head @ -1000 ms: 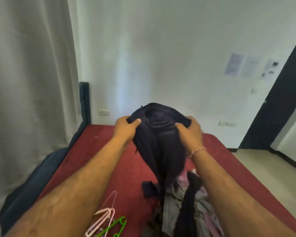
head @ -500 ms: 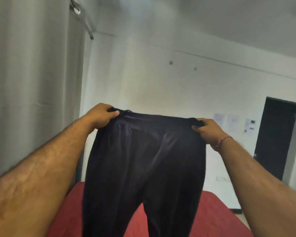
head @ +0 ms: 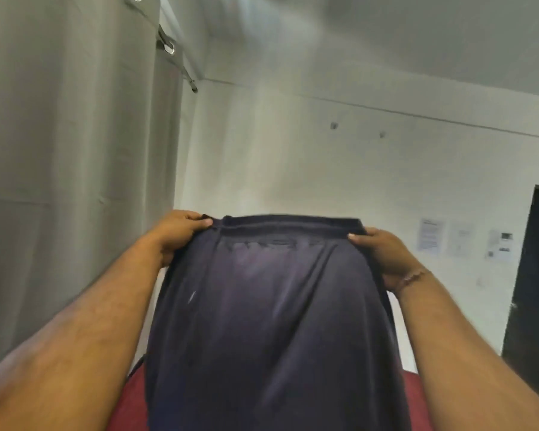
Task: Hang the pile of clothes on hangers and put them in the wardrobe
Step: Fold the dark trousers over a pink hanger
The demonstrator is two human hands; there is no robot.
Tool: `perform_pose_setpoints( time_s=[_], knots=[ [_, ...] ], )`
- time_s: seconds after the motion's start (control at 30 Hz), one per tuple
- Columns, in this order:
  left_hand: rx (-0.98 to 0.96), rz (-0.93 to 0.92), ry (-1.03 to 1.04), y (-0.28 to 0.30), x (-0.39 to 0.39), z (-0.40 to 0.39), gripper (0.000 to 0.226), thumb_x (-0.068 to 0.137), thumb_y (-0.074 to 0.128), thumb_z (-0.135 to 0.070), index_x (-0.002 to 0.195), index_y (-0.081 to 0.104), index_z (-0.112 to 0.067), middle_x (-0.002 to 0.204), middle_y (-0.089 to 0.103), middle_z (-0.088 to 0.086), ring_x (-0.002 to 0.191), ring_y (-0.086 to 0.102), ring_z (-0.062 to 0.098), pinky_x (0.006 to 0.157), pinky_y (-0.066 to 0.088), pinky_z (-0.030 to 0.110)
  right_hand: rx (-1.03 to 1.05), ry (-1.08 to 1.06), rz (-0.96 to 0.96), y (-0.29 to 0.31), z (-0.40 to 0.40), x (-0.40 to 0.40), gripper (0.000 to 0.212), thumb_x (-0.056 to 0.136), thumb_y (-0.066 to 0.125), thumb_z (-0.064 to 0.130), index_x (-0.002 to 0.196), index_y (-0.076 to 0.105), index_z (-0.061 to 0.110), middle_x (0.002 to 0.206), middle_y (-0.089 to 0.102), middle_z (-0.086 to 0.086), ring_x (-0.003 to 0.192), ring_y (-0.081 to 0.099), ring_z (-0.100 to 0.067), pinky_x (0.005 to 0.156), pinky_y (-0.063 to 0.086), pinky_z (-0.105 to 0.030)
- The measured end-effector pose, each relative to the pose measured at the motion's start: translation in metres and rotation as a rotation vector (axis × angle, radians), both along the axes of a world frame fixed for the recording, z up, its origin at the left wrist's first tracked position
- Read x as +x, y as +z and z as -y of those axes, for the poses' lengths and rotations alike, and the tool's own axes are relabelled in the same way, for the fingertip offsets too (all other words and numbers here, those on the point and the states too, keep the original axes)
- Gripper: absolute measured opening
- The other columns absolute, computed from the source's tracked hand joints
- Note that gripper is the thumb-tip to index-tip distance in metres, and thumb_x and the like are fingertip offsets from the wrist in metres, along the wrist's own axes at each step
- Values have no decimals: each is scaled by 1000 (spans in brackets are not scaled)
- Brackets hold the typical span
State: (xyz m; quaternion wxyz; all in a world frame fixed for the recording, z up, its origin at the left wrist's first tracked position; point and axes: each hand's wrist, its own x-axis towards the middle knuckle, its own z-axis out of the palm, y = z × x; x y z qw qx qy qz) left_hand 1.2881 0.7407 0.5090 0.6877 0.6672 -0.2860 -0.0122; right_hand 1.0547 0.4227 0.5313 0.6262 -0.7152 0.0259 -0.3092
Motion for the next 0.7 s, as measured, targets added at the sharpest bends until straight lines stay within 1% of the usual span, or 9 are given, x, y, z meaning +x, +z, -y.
perform_pose_setpoints(
  time_s=[0.07,0.13,0.23,0.33,0.43,0.53,0.6,0.67,0.7],
  knots=[
    [80,-114,222,-10,3,16,20,97,70,-14,109,72,2,113,73,24,99,70,33,95,58,47,-88,-236,-158,-12,5,20,19,91,62,-6,106,74,-7,103,75,-26,88,72,-35,91,60,-49],
    [47,-168,264,-12,-10,29,20,95,72,-17,105,70,0,109,73,21,95,71,33,93,60,47,-200,-355,-201,-19,-3,33,15,88,64,-4,95,77,-2,96,76,-23,91,74,-37,91,60,-52],
    [-34,-151,177,1,-47,53,13,94,72,-15,85,68,-7,92,73,15,77,70,28,71,61,36,-277,-391,-196,-16,-25,44,13,82,64,4,86,75,0,91,75,-25,92,73,-42,84,60,-59],
    [-50,-12,11,19,-88,79,15,94,72,-14,84,64,-5,84,67,14,64,64,23,48,49,25,-245,-300,-118,-2,-52,50,15,88,62,4,94,76,2,94,76,-21,92,74,-40,85,61,-57],
    [-22,182,-42,38,-125,97,28,104,60,-26,96,67,1,80,64,12,64,62,23,57,54,32,-153,-132,-8,19,-78,46,18,96,62,18,100,77,10,96,78,-13,92,75,-33,80,61,-43],
    [-2,407,-65,53,-136,97,39,111,41,-30,106,72,-7,90,74,13,77,70,29,69,57,32,-228,-9,61,33,-83,32,36,91,72,43,107,77,12,100,78,-11,92,75,-27,82,61,-42],
    [0,561,-52,57,-129,90,36,110,40,-25,111,73,-11,98,76,9,91,71,22,79,57,28,-288,-62,127,35,-77,30,24,93,72,21,115,75,12,102,78,-8,94,76,-25,87,63,-43],
    [-21,740,133,56,-112,84,31,100,52,-33,118,72,-17,114,72,-1,105,65,17,95,55,36,-236,-155,175,38,-73,30,29,91,65,1,116,74,12,103,77,-7,95,75,-26,89,63,-47],
    [-23,748,257,53,-103,81,41,93,57,-44,127,67,-23,126,67,-3,117,60,17,103,52,42,-188,-158,188,40,-73,29,33,90,62,-3,117,74,11,105,77,-8,98,74,-28,89,62,-48]
  ],
)
